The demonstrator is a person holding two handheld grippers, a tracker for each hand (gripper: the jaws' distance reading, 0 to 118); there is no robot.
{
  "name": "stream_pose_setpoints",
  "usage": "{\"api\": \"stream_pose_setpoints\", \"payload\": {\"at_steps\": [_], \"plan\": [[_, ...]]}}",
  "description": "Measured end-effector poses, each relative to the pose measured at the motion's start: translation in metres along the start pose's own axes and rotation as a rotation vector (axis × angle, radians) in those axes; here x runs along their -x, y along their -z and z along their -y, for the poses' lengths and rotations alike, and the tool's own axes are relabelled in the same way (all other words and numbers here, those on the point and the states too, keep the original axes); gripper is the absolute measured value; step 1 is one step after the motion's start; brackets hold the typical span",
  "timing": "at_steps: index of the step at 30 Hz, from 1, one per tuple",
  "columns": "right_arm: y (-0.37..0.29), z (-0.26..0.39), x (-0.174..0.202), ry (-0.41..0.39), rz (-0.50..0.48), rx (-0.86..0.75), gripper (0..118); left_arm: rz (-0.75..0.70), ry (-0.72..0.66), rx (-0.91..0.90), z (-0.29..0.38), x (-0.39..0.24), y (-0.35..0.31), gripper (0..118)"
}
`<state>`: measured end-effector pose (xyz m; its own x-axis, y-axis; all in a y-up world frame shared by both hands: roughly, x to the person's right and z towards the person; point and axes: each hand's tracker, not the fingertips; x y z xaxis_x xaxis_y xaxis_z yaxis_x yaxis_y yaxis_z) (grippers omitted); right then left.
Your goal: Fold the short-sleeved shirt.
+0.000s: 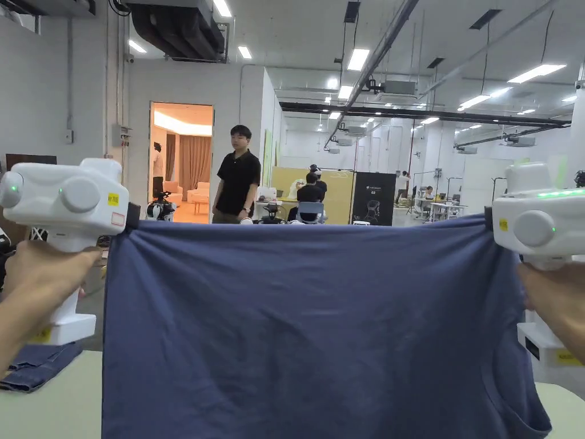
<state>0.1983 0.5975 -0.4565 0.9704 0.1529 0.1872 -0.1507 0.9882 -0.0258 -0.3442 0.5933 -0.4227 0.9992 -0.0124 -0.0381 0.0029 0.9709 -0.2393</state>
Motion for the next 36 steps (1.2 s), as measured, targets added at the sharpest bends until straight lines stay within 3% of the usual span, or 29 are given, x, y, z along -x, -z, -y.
{"api": "stream_pose_setpoints", "payload": {"at_steps": [11,21,36], "plan": [[0.031,-0.005,0.014,-0.026,0.010,-0.064,0,-0.037,0.009,-0.036,-0.030,0.011,0.037,0],[0.016,0.071,0.003,-0.027,-0.009,0.014,0,-0.013,0.034,0.006,0.053,0.003,0.029,0],[-0.147,0.177,-0.013,-0.034,-0.040,0.141,0,0.051,0.028,0.065,0.181,0.001,-0.087,0]]}}
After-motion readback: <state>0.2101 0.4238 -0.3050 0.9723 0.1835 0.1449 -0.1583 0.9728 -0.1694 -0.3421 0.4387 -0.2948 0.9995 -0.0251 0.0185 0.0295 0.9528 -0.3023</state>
